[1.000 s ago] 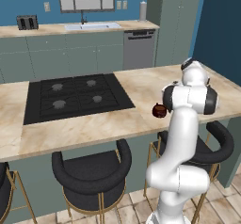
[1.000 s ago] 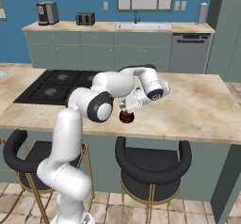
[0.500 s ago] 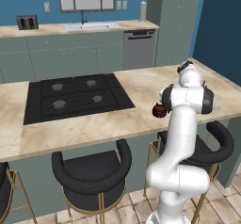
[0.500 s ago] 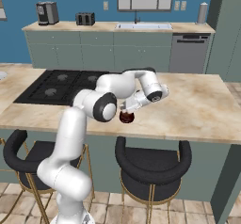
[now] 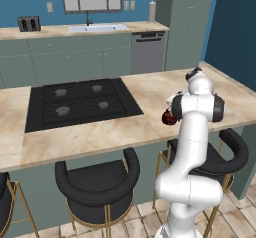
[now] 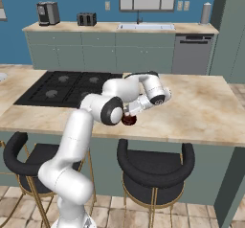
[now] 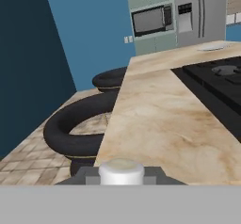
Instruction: Pick up the marshmallow and place it in the cup of hot chocolate on the dining counter.
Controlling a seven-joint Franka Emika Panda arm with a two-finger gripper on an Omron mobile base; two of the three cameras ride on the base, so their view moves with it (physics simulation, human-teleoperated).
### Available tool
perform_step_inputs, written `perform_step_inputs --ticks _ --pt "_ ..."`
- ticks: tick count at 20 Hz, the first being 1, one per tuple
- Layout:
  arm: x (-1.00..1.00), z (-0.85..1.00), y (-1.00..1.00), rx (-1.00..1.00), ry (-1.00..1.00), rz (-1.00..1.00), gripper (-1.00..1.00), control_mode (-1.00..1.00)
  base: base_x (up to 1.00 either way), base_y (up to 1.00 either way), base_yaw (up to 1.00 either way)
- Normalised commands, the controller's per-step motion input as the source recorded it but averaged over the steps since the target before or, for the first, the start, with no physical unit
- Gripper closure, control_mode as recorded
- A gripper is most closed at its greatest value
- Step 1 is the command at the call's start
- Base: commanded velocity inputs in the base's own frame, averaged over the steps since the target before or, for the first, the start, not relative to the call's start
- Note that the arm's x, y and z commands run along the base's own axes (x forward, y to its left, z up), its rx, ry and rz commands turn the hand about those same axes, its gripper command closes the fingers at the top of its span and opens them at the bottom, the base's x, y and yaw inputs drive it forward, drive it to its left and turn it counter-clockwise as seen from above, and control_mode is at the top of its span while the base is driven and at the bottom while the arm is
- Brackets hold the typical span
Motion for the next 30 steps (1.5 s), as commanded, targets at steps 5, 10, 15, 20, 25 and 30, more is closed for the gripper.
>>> perform_step_inputs --ticks 5,10,15,20,25,30 --pt "0.10 -0.22 0.00 0.00 0.00 0.00 1.00 -1.00 0.00 0.00 0.00" --pt "0.18 -0.11 0.00 0.00 0.00 0.00 1.00 -1.00 0.00 0.00 0.00" --pt "0.33 -0.04 0.00 0.00 0.00 0.00 1.00 -1.00 0.00 0.00 0.00" --pt "0.35 -0.07 -0.02 0.00 0.00 0.00 1.00 -1.00 0.00 0.00 0.00" --pt "0.37 -0.37 -0.16 0.00 0.05 0.00 1.00 -1.00 0.00 0.00 0.00" --pt "0.36 -0.34 -0.17 0.00 0.04 0.00 1.00 -1.00 0.00 0.00 0.00"
